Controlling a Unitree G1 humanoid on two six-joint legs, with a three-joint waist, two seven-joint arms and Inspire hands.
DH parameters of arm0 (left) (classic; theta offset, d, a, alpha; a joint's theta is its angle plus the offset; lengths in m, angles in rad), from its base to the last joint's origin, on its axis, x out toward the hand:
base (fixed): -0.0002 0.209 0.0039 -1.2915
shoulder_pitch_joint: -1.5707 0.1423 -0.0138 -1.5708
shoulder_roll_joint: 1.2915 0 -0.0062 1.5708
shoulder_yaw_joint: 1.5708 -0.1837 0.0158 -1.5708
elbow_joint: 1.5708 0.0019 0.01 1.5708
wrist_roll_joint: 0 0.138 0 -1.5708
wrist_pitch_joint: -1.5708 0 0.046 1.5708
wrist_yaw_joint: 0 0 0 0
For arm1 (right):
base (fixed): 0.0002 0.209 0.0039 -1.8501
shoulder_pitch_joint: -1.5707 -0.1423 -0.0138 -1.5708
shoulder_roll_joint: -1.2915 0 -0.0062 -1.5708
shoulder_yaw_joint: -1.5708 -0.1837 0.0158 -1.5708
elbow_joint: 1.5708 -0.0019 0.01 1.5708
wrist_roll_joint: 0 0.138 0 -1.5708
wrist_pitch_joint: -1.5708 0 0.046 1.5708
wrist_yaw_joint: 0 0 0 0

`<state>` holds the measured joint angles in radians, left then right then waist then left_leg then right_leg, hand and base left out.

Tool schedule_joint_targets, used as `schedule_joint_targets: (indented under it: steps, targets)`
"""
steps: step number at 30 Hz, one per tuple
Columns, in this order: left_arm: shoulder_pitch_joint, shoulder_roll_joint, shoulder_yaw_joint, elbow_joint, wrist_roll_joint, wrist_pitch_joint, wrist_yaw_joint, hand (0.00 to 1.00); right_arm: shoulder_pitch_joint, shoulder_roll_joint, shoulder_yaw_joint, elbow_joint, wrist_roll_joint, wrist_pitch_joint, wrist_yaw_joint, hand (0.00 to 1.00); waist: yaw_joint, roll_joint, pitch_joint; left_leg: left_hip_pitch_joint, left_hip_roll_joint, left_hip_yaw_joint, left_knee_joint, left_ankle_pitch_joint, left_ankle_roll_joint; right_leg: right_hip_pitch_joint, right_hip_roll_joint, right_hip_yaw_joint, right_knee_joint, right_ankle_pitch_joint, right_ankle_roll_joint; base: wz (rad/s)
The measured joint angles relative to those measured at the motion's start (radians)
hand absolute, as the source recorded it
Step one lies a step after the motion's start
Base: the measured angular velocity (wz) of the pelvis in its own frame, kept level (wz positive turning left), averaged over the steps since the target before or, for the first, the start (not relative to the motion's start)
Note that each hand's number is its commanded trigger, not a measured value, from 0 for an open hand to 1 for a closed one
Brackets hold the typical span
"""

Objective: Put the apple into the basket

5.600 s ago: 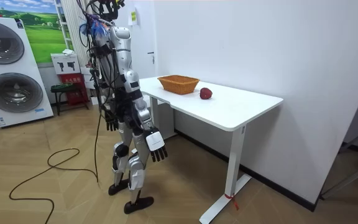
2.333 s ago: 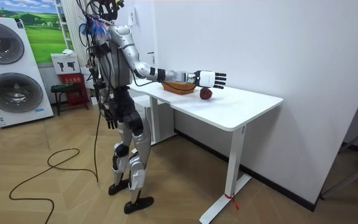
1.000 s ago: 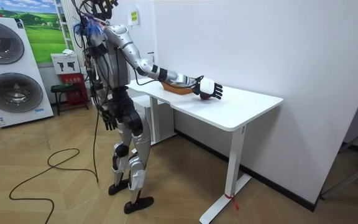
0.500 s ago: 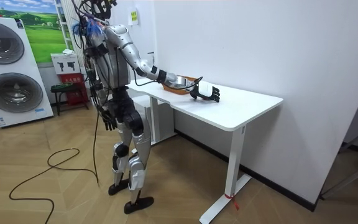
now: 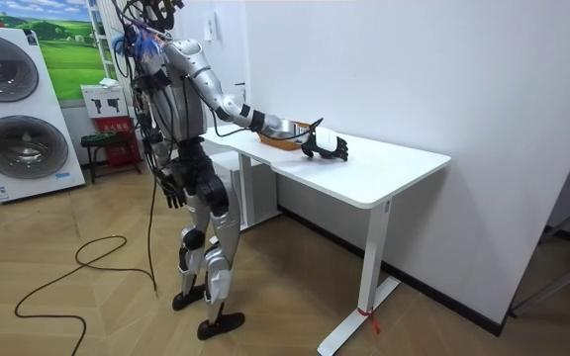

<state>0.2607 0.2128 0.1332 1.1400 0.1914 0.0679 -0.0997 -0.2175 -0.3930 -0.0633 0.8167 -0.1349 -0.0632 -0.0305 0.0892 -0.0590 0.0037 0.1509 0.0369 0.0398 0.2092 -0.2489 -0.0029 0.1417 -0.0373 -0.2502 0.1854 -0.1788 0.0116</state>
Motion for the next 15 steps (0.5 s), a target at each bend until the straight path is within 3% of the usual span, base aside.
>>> schedule_joint_targets:
  steps: [4, 5, 6, 15]
  targets:
    - [0.000, 0.000, -0.003, 0.000, 0.000, 0.011, -0.004, 0.00, -0.011, 0.000, 0.005, -0.001, 0.013, 0.002, -0.001, 0.00, 0.003, 0.000, 0.0003, -0.002, -0.001, -0.001, 0.004, 0.000, 0.000, 0.000, -0.001, 0.000, 0.000, 0.000, 0.000, 0.00]
    - [-0.003, 0.000, -0.014, 0.000, 0.000, 0.014, -0.004, 0.00, -0.017, 0.000, 0.013, -0.001, 0.020, 0.002, -0.001, 0.93, 0.003, 0.000, 0.0004, -0.002, -0.002, -0.002, 0.004, 0.000, 0.000, 0.000, -0.002, 0.000, 0.000, 0.000, 0.000, 0.00]
    - [-0.004, 0.000, -0.021, 0.000, 0.000, 0.015, -0.005, 0.00, -0.021, 0.000, 0.020, -0.001, 0.021, 0.002, -0.001, 1.00, 0.003, 0.000, 0.0006, -0.002, -0.002, -0.003, 0.005, 0.000, 0.000, 0.000, -0.002, -0.001, 0.000, 0.000, 0.000, 0.00]
    - [-0.007, 0.001, -0.021, 0.000, 0.000, 0.018, -0.013, 0.00, -0.042, -0.001, 0.036, -0.001, 0.026, 0.010, -0.024, 1.00, 0.003, 0.000, 0.0006, -0.007, -0.005, -0.013, 0.011, 0.000, 0.000, 0.001, -0.005, -0.005, 0.000, -0.001, 0.001, 0.01]
